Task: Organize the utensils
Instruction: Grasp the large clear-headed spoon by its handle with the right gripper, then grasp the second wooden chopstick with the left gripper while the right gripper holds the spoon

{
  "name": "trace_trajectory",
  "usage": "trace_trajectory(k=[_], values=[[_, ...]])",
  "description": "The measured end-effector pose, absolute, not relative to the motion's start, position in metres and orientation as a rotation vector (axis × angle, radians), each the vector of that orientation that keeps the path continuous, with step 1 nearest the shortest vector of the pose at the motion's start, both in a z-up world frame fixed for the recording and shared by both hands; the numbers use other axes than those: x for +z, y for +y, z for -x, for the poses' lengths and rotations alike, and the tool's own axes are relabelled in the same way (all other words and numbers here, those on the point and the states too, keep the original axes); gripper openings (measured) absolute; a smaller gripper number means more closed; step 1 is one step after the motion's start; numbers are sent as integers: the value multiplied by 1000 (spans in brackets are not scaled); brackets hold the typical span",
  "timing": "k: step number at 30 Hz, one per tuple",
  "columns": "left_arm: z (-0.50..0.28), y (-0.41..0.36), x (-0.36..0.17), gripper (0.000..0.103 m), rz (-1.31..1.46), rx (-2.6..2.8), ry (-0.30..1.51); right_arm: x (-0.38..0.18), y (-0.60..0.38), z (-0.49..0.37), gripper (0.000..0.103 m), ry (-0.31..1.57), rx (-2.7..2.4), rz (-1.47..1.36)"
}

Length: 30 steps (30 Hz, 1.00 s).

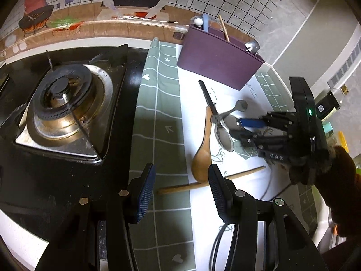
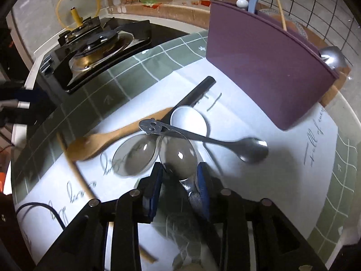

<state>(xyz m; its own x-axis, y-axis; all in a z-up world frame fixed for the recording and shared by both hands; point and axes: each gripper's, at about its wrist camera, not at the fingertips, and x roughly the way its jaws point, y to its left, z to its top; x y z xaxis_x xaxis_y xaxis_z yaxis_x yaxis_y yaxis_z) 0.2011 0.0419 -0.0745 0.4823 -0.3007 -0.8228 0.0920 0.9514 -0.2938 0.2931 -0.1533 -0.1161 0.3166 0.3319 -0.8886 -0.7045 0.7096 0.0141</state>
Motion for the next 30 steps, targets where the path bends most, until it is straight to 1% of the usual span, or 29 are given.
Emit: trace_trajectory(k=[1, 2, 7, 12, 18, 24, 27, 30], values=[[-200, 42, -75, 50, 221, -241, 1044, -116, -151, -295, 34, 1044, 712, 413], [-200, 41, -76, 50, 220, -239, 1047, -117, -148, -298, 34, 1043, 712, 419], [-200, 34, -79, 50, 201, -213, 1046, -116, -142, -297, 32, 1049, 654, 397], [-206, 21, -85, 50, 178, -229, 1047, -92, -177, -289, 32, 1019, 560, 202], [-210, -18, -89, 50, 89, -288, 1035, -63, -227, -270, 32, 993, 468, 19], [-219, -41, -98, 49, 87, -312, 1068, -57, -252, -240, 32, 972, 416, 39], [-221, -44, -102, 49, 77, -254, 1057, -59, -261, -231, 32, 975, 402, 24], [-226, -44, -100, 49, 125, -230, 1017, -60, -268, -225, 32, 973, 385, 18]])
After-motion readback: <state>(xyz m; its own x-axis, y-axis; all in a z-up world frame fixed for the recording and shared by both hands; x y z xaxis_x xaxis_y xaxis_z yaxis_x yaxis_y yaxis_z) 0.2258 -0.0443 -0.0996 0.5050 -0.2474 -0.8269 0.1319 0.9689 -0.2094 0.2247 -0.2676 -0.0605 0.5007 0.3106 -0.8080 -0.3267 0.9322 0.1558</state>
